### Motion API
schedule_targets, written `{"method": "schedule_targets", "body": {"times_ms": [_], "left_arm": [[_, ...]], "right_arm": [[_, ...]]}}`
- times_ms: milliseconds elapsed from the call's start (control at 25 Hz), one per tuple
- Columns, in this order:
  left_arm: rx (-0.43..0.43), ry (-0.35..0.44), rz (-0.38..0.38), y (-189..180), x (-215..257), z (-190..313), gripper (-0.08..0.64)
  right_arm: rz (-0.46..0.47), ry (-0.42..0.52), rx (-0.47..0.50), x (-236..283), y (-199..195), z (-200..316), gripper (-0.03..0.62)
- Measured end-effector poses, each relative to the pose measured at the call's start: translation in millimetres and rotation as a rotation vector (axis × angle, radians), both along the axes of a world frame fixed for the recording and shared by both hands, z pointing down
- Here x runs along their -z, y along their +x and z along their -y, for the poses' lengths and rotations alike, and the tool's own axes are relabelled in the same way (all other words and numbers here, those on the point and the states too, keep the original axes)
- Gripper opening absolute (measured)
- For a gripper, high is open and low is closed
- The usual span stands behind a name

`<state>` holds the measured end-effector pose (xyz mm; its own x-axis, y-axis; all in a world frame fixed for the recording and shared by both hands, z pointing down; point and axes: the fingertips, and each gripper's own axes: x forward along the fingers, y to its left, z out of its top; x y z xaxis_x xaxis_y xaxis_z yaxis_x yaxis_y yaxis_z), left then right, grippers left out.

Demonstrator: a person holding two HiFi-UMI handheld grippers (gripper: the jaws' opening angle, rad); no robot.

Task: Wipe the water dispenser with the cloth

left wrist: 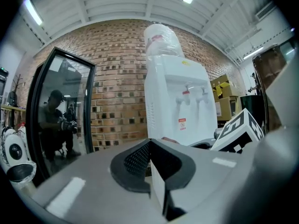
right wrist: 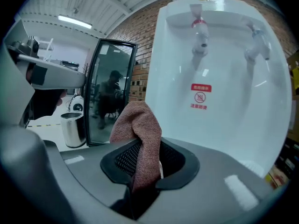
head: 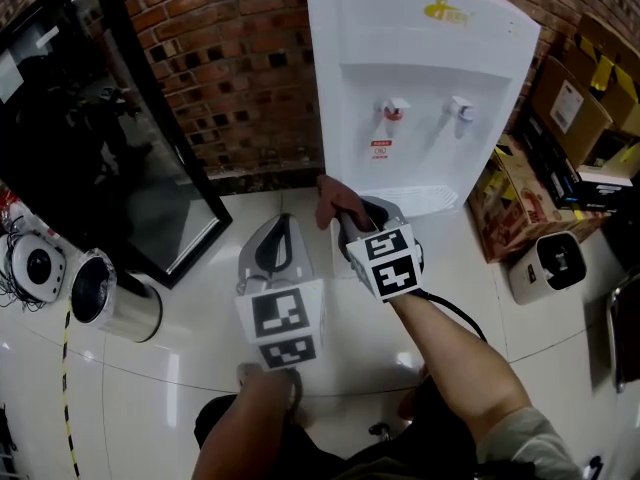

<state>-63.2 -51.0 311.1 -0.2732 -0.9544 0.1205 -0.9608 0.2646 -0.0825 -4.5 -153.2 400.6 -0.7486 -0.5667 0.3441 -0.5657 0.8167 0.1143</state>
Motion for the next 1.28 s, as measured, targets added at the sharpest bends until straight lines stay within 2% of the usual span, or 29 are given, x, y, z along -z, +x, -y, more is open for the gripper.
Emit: {"method": "schedule_targets", "body": {"times_ms": [480, 1040, 1280], "left_arm": [[-0.095, -0.049, -0.015, 46, -23, 32, 0.0], [-0.166, -0.019, -0.101, 99, -27, 76, 0.0], [-0.176, -0.025, -0.112, 114, -33, 90, 0.0]], "right_arm": [[0.006, -0.024, -0.05, 5, 37, 19, 0.109], [0.009, -0.04, -0.153, 4, 98, 54, 0.109], [-0.007, -0.048, -0.206, 2, 131, 76, 0.109]]}}
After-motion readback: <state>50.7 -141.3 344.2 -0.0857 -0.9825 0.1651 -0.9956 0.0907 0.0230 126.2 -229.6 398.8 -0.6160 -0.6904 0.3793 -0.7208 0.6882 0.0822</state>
